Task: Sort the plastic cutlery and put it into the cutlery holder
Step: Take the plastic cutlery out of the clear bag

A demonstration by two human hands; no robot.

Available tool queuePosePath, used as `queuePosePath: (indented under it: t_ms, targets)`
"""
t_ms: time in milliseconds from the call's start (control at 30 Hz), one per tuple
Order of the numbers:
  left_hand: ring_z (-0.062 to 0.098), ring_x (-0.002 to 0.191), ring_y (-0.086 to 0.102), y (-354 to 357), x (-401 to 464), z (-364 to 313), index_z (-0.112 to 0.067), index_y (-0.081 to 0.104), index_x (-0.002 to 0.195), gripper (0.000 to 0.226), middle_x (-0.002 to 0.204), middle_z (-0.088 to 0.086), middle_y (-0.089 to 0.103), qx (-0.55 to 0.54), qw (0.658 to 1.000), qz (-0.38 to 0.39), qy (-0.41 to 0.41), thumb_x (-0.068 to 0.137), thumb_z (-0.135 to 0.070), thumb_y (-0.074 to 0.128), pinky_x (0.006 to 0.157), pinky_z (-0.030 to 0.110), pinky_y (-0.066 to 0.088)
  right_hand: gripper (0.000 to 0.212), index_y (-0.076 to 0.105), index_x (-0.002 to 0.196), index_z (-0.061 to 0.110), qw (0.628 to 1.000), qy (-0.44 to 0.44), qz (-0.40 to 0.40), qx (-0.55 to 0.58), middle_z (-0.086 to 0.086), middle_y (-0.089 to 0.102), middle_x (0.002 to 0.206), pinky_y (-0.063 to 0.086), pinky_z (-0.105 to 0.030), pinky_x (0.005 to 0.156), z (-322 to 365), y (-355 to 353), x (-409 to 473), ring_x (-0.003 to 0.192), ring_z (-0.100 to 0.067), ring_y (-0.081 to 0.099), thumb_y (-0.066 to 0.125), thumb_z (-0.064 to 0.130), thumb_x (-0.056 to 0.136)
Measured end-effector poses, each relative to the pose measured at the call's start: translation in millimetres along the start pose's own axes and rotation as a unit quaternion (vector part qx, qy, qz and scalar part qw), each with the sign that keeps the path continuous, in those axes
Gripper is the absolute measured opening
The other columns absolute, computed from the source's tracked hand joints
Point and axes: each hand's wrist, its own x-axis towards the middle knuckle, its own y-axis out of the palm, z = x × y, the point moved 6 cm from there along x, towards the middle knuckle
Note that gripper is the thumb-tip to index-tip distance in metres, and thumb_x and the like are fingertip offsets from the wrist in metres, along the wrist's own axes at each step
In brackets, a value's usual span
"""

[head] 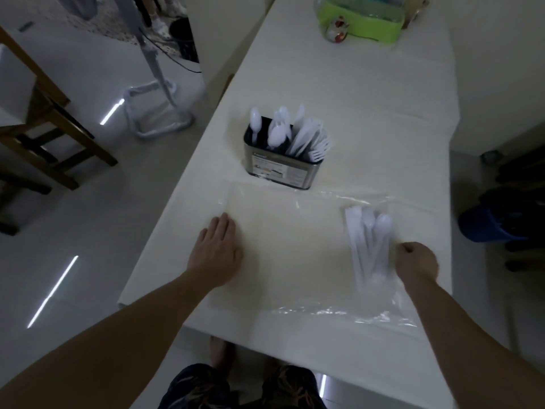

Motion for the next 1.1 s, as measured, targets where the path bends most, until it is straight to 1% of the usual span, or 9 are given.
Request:
queuePosePath:
  t_ms: [133, 233, 367, 567, 667, 767, 867, 1000, 1100]
  targets:
    - [0.036, 0.149, 0.016, -1.3, 1.4, 1.6, -0.003, 0.022, 0.153, 0.086, 0.162, 0.019, 0.016, -0.016, 1.0, -0.017, 0.015, 0.082, -0.05, 0.009, 0.118, 0.049, 0.023, 0.024, 0.064, 0.075, 0.011, 1.0, -0.009, 0.003, 0.01, -0.02, 0.068, 0.088, 0.04, -0.032, 0.069, 6.6, -7.7, -7.6, 0.08, -0.036, 0.061, 0.048, 0.016, 0.093]
    - [0.041, 0.146, 0.021, -1.8, -0.5, 0.1, 0.0, 0.032, 0.149, 0.086, 0.159, 0.024, 0.021, -0.034, 0.999, -0.03, 0.0, 0.081, -0.049, 0.015, 0.115, 0.052, 0.026, 0.03, 0.05, 0.063, 0.015, 1.0, -0.011, -0.006, 0.019, -0.008, 0.056, 0.066, 0.035, -0.029, 0.056, 6.6, -14.9, -13.2, 0.06, -0.025, 0.048, 0.046, 0.015, 0.092]
    - [0.044, 0.144, 0.025, 2.1, -2.1, -1.6, 0.004, 0.035, 0.146, 0.084, 0.156, 0.028, 0.026, -0.035, 0.999, -0.034, -0.02, 0.081, -0.045, 0.017, 0.113, 0.055, 0.029, 0.032, 0.05, 0.063, 0.01, 0.998, -0.031, -0.013, 0.048, 0.001, 0.046, 0.057, 0.028, -0.024, 0.045, 12.9, -27.1, -22.7, 0.05, -0.013, 0.038, 0.046, 0.015, 0.095]
    - [0.038, 0.148, 0.018, 0.9, -2.6, -3.6, 0.001, 0.027, 0.151, 0.086, 0.159, 0.024, 0.019, -0.027, 0.999, -0.027, -0.031, 0.079, -0.044, 0.012, 0.117, 0.049, 0.022, 0.019, 0.06, 0.08, 0.024, 0.989, -0.112, -0.019, 0.095, 0.012, 0.059, 0.07, 0.034, -0.011, 0.055, 53.5, -57.9, -52.2, 0.063, -0.002, 0.052, 0.051, 0.023, 0.097]
    - [0.035, 0.149, 0.015, 0.8, -3.4, -5.1, -0.001, 0.024, 0.153, 0.082, 0.161, 0.021, 0.015, -0.021, 0.999, -0.02, -0.028, 0.081, -0.041, 0.017, 0.119, 0.047, 0.019, 0.013, 0.068, 0.09, 0.022, 0.977, -0.146, -0.028, 0.151, 0.013, 0.064, 0.075, 0.039, -0.011, 0.062, 74.3, -71.6, -71.0, 0.07, 0.0, 0.056, 0.056, 0.023, 0.095]
    - [0.036, 0.148, 0.019, -0.7, -3.6, -8.4, 0.0, 0.028, 0.151, 0.084, 0.159, 0.022, 0.02, -0.029, 0.999, -0.025, -0.02, 0.079, -0.042, 0.015, 0.117, 0.049, 0.023, 0.012, 0.068, 0.091, 0.019, 0.972, -0.167, -0.021, 0.163, 0.012, 0.063, 0.075, 0.037, -0.004, 0.057, 90.6, -77.7, -84.2, 0.068, 0.001, 0.057, 0.057, 0.021, 0.094]
    - [0.036, 0.149, 0.017, -2.1, -4.4, -10.8, -0.001, 0.025, 0.152, 0.087, 0.16, 0.022, 0.018, -0.036, 0.999, -0.015, -0.02, 0.078, -0.044, 0.011, 0.118, 0.048, 0.021, 0.011, 0.064, 0.096, 0.016, 0.976, -0.175, -0.018, 0.127, 0.009, 0.061, 0.08, 0.037, -0.008, 0.056, 99.0, -77.6, -88.1, 0.071, -0.004, 0.057, 0.054, 0.02, 0.095]
    - [0.033, 0.15, 0.014, -6.8, -6.9, -7.3, -0.001, 0.021, 0.153, 0.08, 0.162, 0.02, 0.014, -0.051, 0.999, -0.011, -0.014, 0.082, -0.038, 0.023, 0.119, 0.046, 0.019, 0.033, 0.061, 0.117, 0.01, 0.985, -0.155, 0.0, 0.075, 0.002, 0.062, 0.085, 0.039, -0.023, 0.077, 105.4, -70.7, -86.5, 0.085, -0.019, 0.06, 0.059, 0.033, 0.094]
    - [0.035, 0.147, 0.022, -8.9, -13.7, 1.0, 0.003, 0.03, 0.149, 0.078, 0.159, 0.022, 0.023, -0.051, 0.998, -0.03, -0.007, 0.082, -0.037, 0.024, 0.118, 0.048, 0.026, 0.037, 0.066, 0.115, 0.008, 0.986, -0.166, 0.008, 0.016, -0.006, 0.07, 0.098, 0.04, -0.025, 0.083, 107.9, -63.9, -82.2, 0.099, -0.024, 0.064, 0.058, 0.037, 0.094]
